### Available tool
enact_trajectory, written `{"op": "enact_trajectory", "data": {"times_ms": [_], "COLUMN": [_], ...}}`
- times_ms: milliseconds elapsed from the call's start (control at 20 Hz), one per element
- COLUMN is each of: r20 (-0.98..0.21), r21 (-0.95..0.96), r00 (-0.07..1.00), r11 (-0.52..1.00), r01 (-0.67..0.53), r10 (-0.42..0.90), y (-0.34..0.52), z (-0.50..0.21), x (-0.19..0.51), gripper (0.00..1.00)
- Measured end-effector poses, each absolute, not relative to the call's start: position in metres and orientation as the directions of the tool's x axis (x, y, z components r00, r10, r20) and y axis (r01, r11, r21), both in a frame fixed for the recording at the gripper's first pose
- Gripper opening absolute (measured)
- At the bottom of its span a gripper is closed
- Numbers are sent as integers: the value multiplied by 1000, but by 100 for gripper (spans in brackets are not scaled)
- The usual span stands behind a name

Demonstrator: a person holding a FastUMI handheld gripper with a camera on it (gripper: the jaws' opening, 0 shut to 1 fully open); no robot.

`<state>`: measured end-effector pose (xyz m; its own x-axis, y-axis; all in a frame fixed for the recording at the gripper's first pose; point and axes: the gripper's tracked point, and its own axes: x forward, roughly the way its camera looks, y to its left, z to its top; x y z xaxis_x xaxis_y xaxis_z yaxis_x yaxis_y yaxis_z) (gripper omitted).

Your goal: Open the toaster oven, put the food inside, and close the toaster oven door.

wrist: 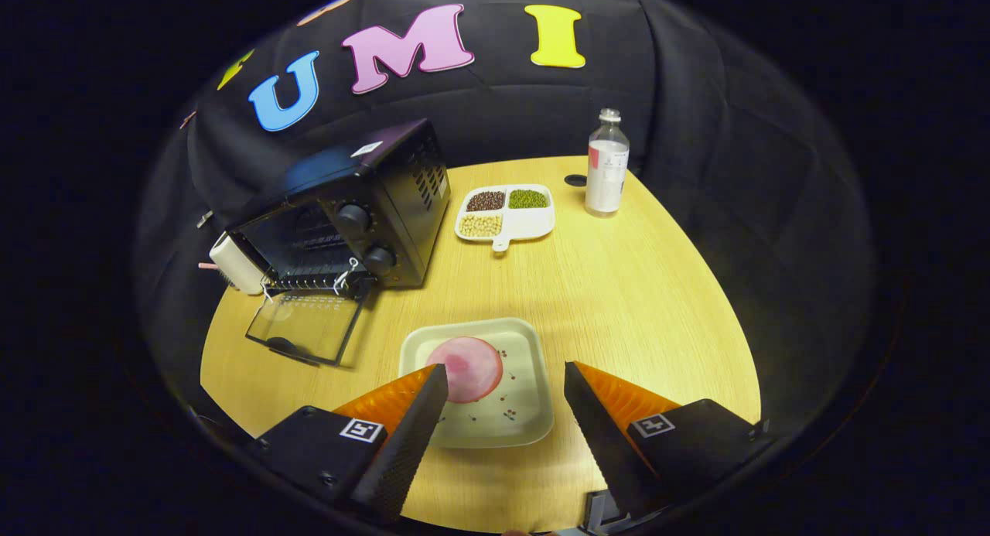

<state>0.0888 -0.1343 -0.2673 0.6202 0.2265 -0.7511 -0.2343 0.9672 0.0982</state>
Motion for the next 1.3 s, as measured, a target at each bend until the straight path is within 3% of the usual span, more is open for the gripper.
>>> {"op": "enact_trajectory", "data": {"times_ms": [500, 750, 900, 1000, 1100, 1250, 1300], "r20": [-820, -836, -834, -833, -841, -845, -848], "r21": [179, 203, 198, 194, 173, 120, 105], "r00": [490, 454, 458, 462, 459, 475, 475], "r11": [946, 942, 942, 943, 947, 953, 953], "r01": [-270, -268, -271, -271, -271, -277, -285], "r10": [295, 309, 307, 304, 286, 245, 236], "y": [-141, -143, -146, -146, -150, -154, -154], "z": [-331, -345, -346, -347, -350, -352, -352], "x": [105, 98, 97, 97, 96, 98, 96], "gripper": [98, 90, 76, 58, 56, 20, 21]}}
